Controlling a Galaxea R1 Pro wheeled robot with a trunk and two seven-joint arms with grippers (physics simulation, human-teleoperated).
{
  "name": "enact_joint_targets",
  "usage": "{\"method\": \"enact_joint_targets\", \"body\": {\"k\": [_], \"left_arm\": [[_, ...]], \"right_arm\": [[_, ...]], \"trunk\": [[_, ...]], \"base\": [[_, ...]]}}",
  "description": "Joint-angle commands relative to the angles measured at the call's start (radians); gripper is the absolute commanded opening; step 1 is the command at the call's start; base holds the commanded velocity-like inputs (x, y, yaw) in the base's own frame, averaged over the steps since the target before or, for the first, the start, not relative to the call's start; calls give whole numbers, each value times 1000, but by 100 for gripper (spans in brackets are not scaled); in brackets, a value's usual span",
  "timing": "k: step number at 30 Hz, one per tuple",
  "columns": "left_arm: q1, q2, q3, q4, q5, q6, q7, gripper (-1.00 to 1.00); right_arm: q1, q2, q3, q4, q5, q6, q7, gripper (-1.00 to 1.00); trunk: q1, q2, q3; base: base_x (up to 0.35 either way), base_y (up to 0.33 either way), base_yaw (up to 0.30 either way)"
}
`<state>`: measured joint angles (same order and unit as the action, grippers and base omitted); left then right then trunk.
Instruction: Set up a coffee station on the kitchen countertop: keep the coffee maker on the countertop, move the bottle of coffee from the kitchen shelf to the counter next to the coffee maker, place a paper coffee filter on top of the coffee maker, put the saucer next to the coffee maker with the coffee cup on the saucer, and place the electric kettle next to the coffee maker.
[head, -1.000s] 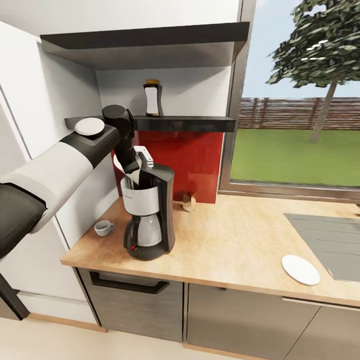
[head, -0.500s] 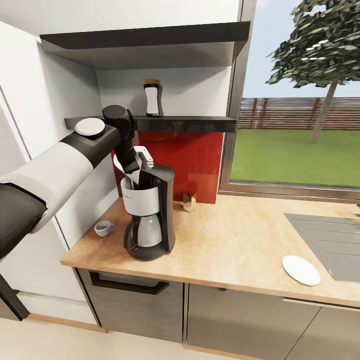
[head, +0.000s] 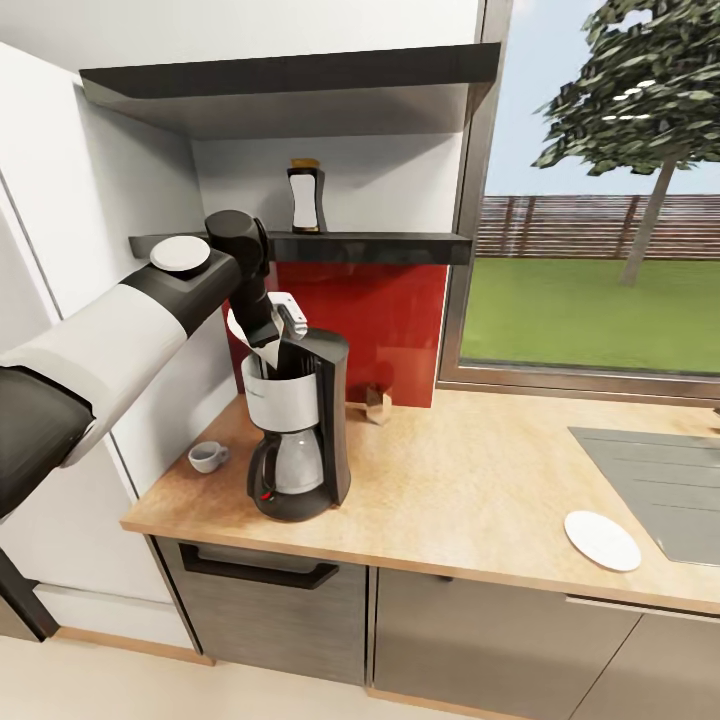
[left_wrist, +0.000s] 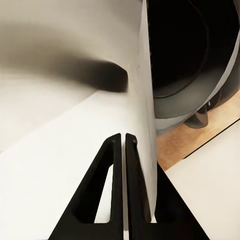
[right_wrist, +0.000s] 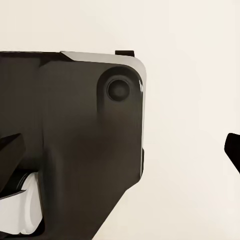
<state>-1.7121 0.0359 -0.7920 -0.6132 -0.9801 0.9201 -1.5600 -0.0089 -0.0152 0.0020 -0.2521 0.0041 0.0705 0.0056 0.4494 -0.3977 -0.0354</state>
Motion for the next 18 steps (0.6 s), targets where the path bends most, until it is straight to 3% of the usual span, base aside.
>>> {"method": "enact_joint_targets", "body": {"k": [1,4,5,18], "left_arm": [[-1,1,-4,-2,-6,6,-9,-100],[-1,1,-4,-2,-6,6,-9,-100],[-1,1,-4,-2,-5,6,-9,100],[-1,1,-3,-2,-1,5,-9,100]], "right_arm": [[0,0,0,-2,0,6,1,100],[0,0,0,-2,0,6,1,100],[0,0,0,-2,0,6,1,100],[0,0,0,-2,0,6,1,100]], "trunk": [[1,-2,-2],[1,-2,-2],[1,-2,-2],[1,-2,-2]], "base": [[0,0,0],[0,0,0],[0,0,0],[0,0,0]]}}
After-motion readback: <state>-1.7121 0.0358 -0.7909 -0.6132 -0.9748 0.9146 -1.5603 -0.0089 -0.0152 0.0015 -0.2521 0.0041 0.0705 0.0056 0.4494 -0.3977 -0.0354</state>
